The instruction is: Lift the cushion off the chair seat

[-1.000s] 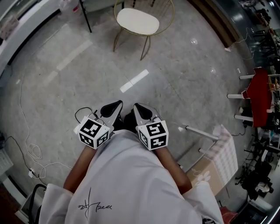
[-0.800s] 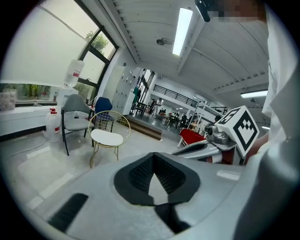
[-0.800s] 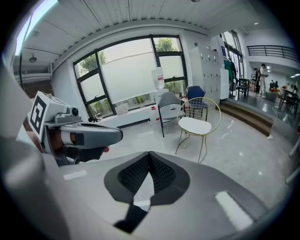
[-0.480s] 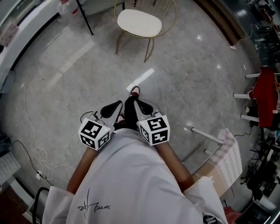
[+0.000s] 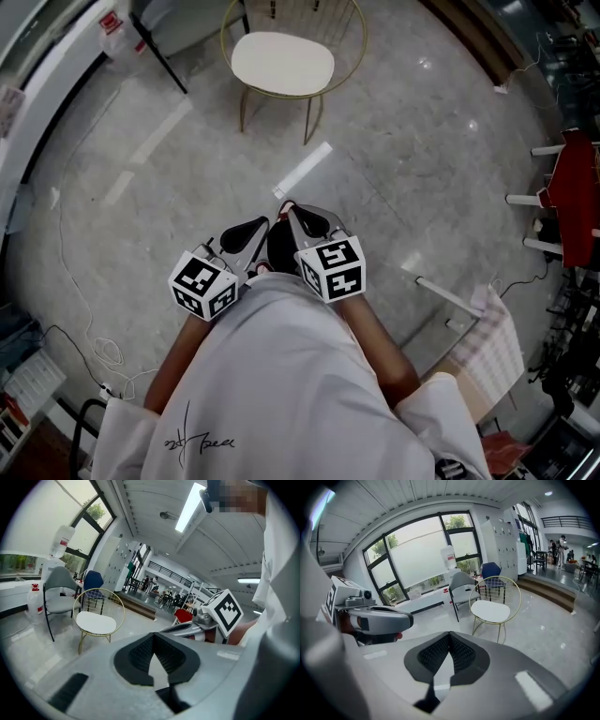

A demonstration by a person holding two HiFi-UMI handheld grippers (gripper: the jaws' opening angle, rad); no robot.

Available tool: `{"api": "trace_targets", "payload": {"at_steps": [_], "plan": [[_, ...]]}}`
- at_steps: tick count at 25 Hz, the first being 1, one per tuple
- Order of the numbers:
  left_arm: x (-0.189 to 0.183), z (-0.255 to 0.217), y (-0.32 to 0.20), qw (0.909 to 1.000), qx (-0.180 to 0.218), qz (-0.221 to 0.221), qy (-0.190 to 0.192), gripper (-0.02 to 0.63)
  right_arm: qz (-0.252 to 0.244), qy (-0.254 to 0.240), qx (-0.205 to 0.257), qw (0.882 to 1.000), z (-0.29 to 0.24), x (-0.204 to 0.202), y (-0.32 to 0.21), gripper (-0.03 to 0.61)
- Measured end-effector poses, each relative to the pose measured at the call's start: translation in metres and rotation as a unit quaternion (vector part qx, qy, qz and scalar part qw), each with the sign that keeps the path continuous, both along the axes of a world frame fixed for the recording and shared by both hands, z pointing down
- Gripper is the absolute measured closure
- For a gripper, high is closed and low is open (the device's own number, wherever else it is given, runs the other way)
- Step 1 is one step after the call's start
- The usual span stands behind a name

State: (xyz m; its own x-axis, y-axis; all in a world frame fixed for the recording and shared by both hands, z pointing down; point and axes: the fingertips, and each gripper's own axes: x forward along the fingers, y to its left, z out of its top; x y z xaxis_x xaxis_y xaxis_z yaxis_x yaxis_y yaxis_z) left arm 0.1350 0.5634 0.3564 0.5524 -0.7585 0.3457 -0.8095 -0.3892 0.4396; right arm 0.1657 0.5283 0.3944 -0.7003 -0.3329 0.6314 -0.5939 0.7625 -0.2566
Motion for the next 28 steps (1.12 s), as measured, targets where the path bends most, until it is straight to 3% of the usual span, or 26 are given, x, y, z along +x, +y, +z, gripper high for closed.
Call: {"api": "trace_targets", "payload": {"at_steps": [16,24,28], "plan": [[-0.014,0.001,-0.167,0.9997,-0.014,0.003,-0.018,0.614,0.024,-0.013,-0.018,0.999,0.004,-0.006,-0.173,0.572],[-0.029,-0.005,-0.219,0.9999,-0.012,0.001,-0.012,0.614,0.029,-0.008,-0.021,0.999,0.003,-0.022,-0.22,0.572],[-0.061,0.001,-0.244,0.9998,-0.018,-0.009,-0.004,0.614,0.029,0.006,-0.026,0.999,0.012,-0.045,-0.239,0.572]]}}
